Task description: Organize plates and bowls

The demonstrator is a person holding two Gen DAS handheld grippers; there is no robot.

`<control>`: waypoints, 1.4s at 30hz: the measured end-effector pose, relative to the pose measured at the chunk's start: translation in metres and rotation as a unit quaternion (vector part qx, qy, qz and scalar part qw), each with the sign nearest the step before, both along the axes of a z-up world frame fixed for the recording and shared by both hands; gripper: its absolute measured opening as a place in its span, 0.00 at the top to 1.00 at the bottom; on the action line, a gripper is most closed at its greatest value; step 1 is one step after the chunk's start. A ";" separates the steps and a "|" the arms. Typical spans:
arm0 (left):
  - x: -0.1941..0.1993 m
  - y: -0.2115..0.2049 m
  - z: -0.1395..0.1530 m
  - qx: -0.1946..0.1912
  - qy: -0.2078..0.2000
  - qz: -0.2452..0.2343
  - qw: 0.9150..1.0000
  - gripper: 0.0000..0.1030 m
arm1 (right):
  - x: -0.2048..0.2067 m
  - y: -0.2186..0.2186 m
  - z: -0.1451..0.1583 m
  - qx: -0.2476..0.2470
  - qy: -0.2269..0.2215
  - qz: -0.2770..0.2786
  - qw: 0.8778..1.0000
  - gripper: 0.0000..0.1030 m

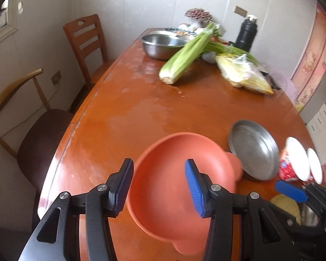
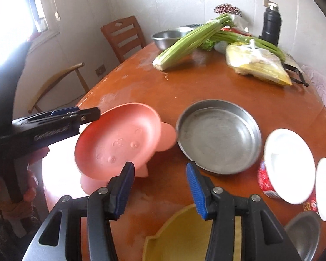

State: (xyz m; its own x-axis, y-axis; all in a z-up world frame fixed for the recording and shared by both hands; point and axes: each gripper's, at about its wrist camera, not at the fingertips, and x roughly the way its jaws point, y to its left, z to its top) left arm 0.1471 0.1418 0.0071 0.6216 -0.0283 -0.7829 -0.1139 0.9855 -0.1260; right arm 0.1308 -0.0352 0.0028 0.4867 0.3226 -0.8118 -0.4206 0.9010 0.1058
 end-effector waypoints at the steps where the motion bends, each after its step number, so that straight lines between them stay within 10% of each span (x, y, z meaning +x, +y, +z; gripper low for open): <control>1: -0.005 -0.005 0.003 -0.002 -0.004 -0.006 1.000 0.51 | -0.002 -0.006 0.002 0.002 -0.002 -0.003 1.000 0.52; 42: -0.062 -0.157 -0.032 0.024 0.041 -0.175 0.983 0.50 | -0.129 -0.119 -0.013 0.004 0.010 -0.086 0.996 0.51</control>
State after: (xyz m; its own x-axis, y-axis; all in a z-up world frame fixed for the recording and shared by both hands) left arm 0.0855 -0.0149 -0.0251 0.5153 -0.1904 -0.8356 0.2256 0.9708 -0.0820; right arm 0.0022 -0.1542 -0.0104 0.5188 0.2413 -0.8202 -0.2571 0.9590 0.1195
